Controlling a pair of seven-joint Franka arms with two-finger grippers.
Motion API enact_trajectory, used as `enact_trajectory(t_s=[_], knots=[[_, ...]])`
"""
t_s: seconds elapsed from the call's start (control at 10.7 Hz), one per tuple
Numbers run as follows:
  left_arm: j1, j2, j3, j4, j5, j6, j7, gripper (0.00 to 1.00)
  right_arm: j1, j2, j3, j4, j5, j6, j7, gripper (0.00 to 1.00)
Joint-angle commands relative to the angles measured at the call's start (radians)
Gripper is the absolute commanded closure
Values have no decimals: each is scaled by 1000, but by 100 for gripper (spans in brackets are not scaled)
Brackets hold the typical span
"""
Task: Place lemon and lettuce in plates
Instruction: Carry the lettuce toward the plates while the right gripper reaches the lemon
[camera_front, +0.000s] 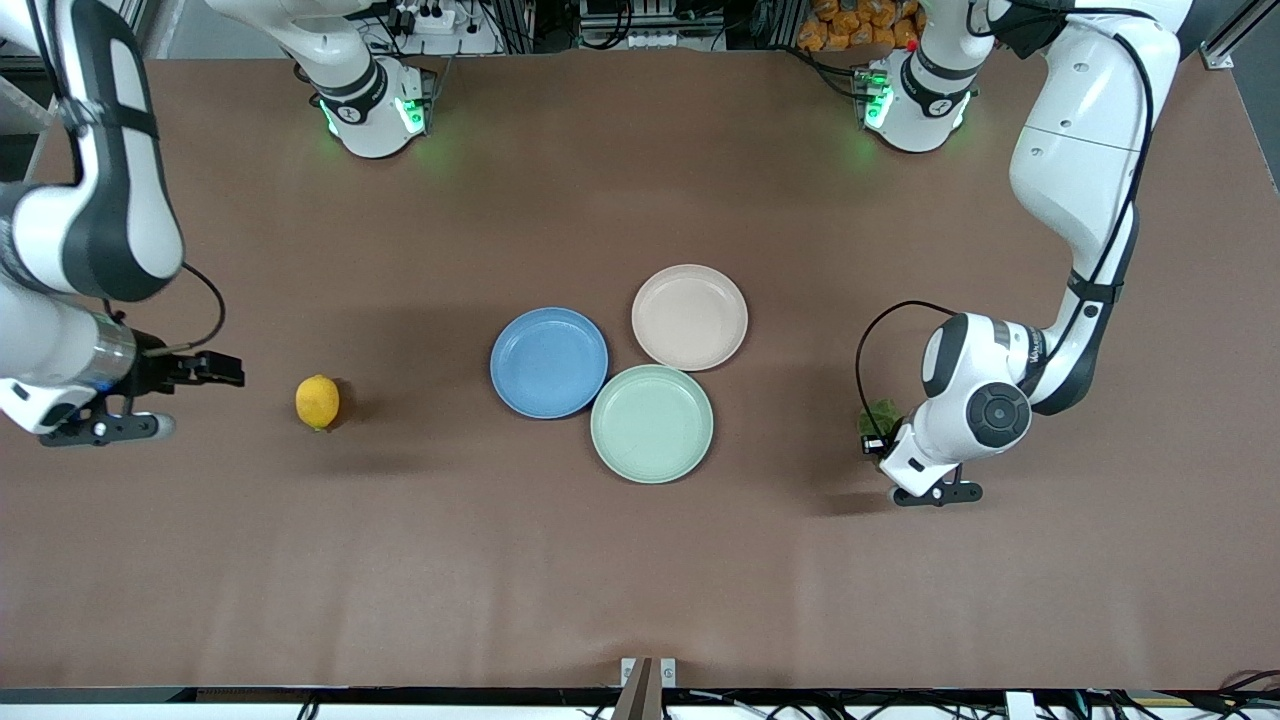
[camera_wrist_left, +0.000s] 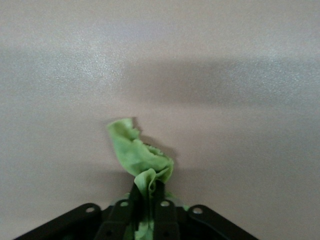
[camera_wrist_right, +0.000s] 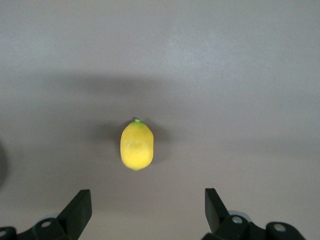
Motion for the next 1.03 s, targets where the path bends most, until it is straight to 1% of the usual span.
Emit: enact_trajectory(t_s=[0.0, 0.19, 0.56, 0.65, 0.75, 0.93], knots=[[-6, -11, -2, -12, 33, 7, -29, 100, -13, 53, 9, -6, 18, 49, -20, 0], [-12, -43, -11, -28, 31, 6, -57, 100, -9, 108, 9, -7, 18, 102, -18, 0], [-36, -164, -30, -132, 31, 4, -152, 100, -8, 119, 14, -156, 23, 312, -17, 0], [-51, -192, -36, -144, 30, 1, -188, 100, -6, 119, 14, -181, 53, 337, -17, 0], [-65, -201, -48, -150, 31, -11, -249, 100, -6, 119, 14, -194, 81, 342, -17, 0], [-145, -215, -51, -160, 31, -31, -432, 100, 0, 119, 14, -225, 98, 366, -17, 0]])
